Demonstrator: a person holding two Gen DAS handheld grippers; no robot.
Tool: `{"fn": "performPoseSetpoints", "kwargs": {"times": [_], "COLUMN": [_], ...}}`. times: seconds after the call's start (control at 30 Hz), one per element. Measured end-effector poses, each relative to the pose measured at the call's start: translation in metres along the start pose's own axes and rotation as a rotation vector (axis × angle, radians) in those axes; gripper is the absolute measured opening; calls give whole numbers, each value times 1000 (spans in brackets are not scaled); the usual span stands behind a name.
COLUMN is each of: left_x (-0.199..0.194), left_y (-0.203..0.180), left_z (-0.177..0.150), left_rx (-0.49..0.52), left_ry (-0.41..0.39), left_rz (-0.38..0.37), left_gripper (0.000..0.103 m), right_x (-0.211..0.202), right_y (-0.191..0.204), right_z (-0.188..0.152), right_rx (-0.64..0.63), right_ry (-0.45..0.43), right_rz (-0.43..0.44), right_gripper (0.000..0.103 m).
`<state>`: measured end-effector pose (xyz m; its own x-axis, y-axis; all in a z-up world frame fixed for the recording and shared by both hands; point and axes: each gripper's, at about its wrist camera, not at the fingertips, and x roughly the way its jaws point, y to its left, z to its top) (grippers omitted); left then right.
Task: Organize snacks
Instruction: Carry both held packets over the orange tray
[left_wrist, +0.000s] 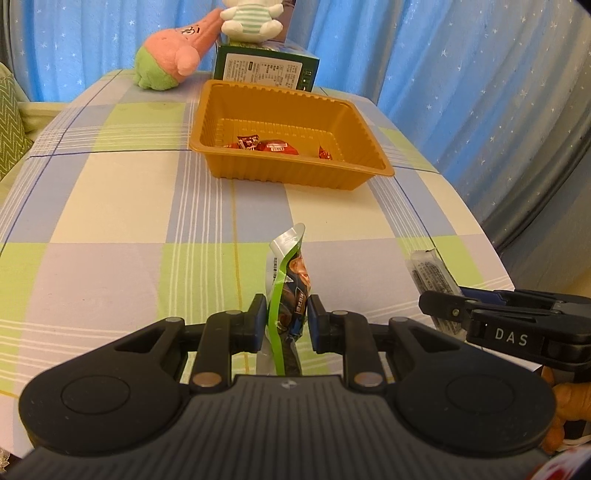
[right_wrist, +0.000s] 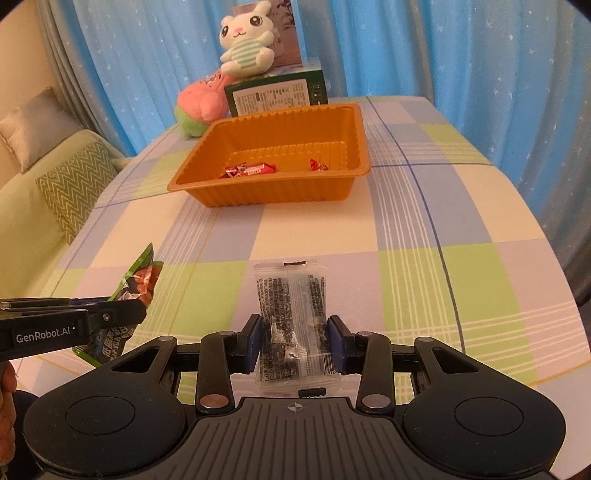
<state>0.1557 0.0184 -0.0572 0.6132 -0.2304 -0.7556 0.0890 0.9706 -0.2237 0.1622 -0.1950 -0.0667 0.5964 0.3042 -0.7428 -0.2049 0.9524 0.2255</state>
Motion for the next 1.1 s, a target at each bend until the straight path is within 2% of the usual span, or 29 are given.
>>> {"fn": "performPoseSetpoints", "kwargs": {"times": [1.1], "left_x": [-18], "left_y": [-5], "left_z": [16], "left_rx": [3], "left_ry": [-54], "left_rz": [-18], "left_gripper": [21], "right_x": [-17], "right_y": [3], "right_z": [13], "right_rx": [-20], "right_ry": [-33], "right_rz": [-18], "right_gripper": [38]}}
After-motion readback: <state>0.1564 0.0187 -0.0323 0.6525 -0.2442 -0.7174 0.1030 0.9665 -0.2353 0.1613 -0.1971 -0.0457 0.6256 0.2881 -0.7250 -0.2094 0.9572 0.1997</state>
